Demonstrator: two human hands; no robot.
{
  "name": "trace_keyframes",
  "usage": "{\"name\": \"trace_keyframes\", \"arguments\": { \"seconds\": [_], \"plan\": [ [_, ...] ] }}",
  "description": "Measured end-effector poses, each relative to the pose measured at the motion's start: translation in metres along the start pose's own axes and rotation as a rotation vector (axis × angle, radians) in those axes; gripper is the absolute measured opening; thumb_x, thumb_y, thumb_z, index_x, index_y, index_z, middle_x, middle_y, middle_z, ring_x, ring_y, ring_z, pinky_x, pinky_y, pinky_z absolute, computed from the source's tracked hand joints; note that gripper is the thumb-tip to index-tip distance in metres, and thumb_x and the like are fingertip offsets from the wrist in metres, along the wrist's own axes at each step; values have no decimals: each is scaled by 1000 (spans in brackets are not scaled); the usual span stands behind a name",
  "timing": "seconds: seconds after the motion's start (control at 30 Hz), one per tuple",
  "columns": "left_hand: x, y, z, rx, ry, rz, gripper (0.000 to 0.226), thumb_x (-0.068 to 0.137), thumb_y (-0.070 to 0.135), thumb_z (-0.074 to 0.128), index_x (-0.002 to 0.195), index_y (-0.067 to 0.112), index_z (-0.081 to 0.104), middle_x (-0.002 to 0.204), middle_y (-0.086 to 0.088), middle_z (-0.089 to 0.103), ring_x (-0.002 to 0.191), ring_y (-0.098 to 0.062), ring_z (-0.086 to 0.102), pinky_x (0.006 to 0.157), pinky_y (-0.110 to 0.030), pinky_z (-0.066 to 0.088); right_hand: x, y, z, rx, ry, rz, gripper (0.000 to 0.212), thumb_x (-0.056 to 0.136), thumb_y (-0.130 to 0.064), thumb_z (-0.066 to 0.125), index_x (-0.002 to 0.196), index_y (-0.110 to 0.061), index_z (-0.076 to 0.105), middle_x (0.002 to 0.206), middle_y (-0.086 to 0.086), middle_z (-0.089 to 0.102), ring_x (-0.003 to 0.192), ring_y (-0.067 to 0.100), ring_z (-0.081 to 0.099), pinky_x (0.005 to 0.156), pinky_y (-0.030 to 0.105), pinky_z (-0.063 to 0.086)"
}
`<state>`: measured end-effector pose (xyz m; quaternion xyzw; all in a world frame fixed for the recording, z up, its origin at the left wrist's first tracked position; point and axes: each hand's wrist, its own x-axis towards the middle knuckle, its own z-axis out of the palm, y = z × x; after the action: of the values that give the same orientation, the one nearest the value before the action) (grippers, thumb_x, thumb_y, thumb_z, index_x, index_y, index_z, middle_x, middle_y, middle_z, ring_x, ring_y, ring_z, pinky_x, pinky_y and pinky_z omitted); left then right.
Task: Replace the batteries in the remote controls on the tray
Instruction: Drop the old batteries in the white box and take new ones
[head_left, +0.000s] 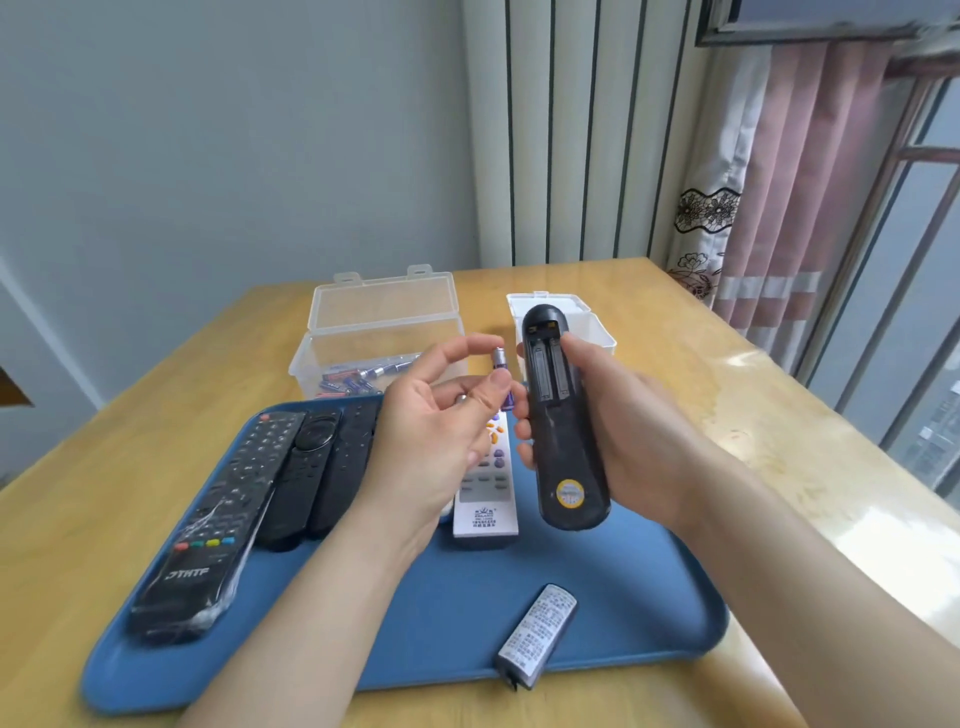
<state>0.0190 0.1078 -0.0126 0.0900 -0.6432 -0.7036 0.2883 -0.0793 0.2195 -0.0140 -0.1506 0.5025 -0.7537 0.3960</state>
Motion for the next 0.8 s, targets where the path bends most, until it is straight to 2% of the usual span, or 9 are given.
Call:
{"name": "trace_keyframes", "arguments": {
  "seconds": [0.07, 0.13, 0.23, 0.3, 0.47, 0.53, 0.6, 0.7, 0.8],
  "plan": [
    [0, 3, 1, -8, 58, 39, 13, 90, 6, 62, 99, 15, 59, 69, -3, 67, 33, -5, 35, 37, -15, 29, -1, 1, 3, -1, -16, 17, 45, 98, -43, 48, 107, -2, 63, 85, 17, 63, 66, 27, 60, 63, 36, 54],
    [-2, 6, 3, -38, 84, 83, 13, 88, 5, 63, 92, 13, 54, 77, -11, 66, 33, -6, 37, 36, -15, 31, -2, 3, 7, 13, -31, 32, 43, 99, -43, 47, 102, -3, 64, 82, 17, 62, 65, 27, 60, 63, 35, 55],
    [-4, 7, 6, -112, 87, 132, 20, 83, -3, 64, 81, 11, 50, 81, -13, 61, 35, -9, 41, 37, -14, 35, -4, 6, 11, 59, -54, 35, 45, 99, -44, 47, 104, -5, 68, 80, 16, 62, 64, 26, 60, 64, 36, 55],
    [-3, 3, 6, -90, 63, 165, 24, 78, -3, 69, 75, 15, 54, 82, -12, 62, 44, -18, 46, 42, -22, 41, -3, 8, 14, 96, -66, 33, 47, 99, -46, 46, 108, -6, 69, 81, 14, 62, 64, 25, 59, 65, 36, 54],
    [2, -6, 4, 31, 71, 171, 32, 75, -4, 75, 69, 24, 60, 66, -27, 38, 52, -28, 40, 44, -36, 42, -5, 7, 19, 97, -3, -12, 40, 97, -44, 51, 97, -6, 65, 79, 13, 64, 63, 26, 59, 65, 38, 55],
    [1, -8, 5, 89, 63, 208, 33, 75, -7, 74, 69, 23, 60, 61, -20, 36, 47, -24, 37, 40, -30, 43, -7, 7, 20, 94, 30, -19, 36, 97, -41, 52, 92, -7, 64, 75, 12, 65, 65, 27, 61, 65, 38, 55],
    [-1, -9, 8, 166, 38, 244, 32, 74, -7, 75, 67, 20, 59, 61, -12, 42, 45, -21, 33, 43, -25, 43, -8, 8, 20, 85, 51, -33, 35, 98, -38, 52, 90, -6, 64, 75, 13, 65, 66, 27, 62, 63, 36, 56],
    [-6, -8, 10, 324, 0, 328, 31, 72, -5, 77, 67, 20, 60, 60, 15, 51, 50, -9, 32, 53, -20, 36, -7, 9, 20, 78, 68, -54, 39, 98, -39, 50, 96, -3, 64, 85, 16, 62, 73, 26, 64, 60, 32, 58],
    [-7, -6, 11, 519, 12, 405, 33, 70, 0, 80, 69, 27, 62, 56, 23, 49, 50, -3, 37, 54, -7, 30, -4, 10, 18, 69, 94, -64, 40, 98, -41, 49, 93, -4, 64, 87, 16, 62, 76, 27, 63, 71, 33, 56]
  ]
}}
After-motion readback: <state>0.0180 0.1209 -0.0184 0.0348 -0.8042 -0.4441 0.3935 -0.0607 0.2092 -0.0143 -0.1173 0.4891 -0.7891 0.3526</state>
